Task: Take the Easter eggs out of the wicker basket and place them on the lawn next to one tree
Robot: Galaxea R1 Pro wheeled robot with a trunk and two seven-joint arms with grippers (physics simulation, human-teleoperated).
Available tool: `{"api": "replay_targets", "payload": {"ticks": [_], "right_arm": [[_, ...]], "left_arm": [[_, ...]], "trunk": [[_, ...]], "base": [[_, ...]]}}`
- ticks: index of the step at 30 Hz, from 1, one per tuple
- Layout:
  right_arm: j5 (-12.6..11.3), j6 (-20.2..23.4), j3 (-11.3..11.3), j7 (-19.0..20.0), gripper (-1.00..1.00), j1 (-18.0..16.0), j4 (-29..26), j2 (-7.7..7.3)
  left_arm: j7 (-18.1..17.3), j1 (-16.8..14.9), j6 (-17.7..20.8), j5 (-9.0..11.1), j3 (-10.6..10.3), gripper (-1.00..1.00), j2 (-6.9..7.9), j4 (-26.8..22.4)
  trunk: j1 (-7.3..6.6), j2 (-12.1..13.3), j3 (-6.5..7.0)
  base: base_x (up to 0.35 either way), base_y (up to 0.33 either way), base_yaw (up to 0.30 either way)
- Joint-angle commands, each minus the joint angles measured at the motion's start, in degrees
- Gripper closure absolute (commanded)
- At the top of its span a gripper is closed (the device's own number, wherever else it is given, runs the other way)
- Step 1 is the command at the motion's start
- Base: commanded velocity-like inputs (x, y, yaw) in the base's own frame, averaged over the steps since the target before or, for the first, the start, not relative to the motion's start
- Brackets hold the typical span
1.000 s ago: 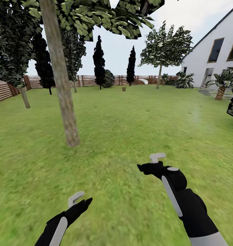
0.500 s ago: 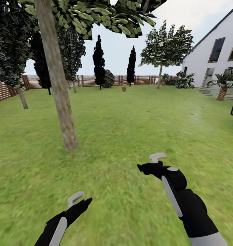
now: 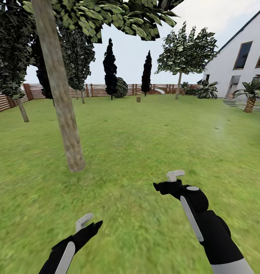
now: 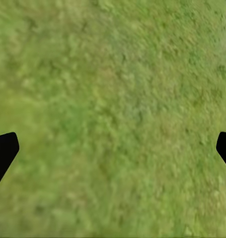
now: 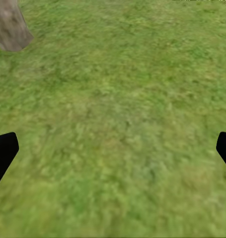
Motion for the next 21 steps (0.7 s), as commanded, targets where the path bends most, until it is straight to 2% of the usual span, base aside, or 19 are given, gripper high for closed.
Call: {"api": "replay_targets", "payload": {"ticks": [1, 10, 15, 21], "right_arm": [[-0.5, 0.2, 0.1, -0.2, -1.0, 0.0, -0.1, -0.04], [-0.5, 0.5, 0.1, -0.2, -1.0, -0.1, -0.1, -0.11], [-0.5, 0.8, 0.1, 0.0, -1.0, 0.1, -0.4, -0.24], [-0.5, 1.1, 0.0, 0.0, -1.0, 0.2, -0.8, -0.27]], "left_arm": [[-0.2, 0.0, 0.4, 0.2, 0.3, -1.0, -0.08, -0.1], [-0.3, 0.2, 0.0, 0.0, 0.4, -1.0, -0.23, -0.8], [-0.3, 3.2, -0.3, -0.2, 0.5, -1.0, -0.13, -6.1], [0.8, 4.9, -0.3, -0.2, 0.5, -1.0, -0.17, -8.9]], "trunk": [[0.03, 0.0, -0.06], [0.03, 0.0, -0.06], [0.03, 0.0, -0.06], [0.03, 0.0, -0.06]], "base": [[0.334, 0.0, 0.0], [0.334, 0.0, 0.0], [0.334, 0.0, 0.0], [0.334, 0.0, 0.0]]}}
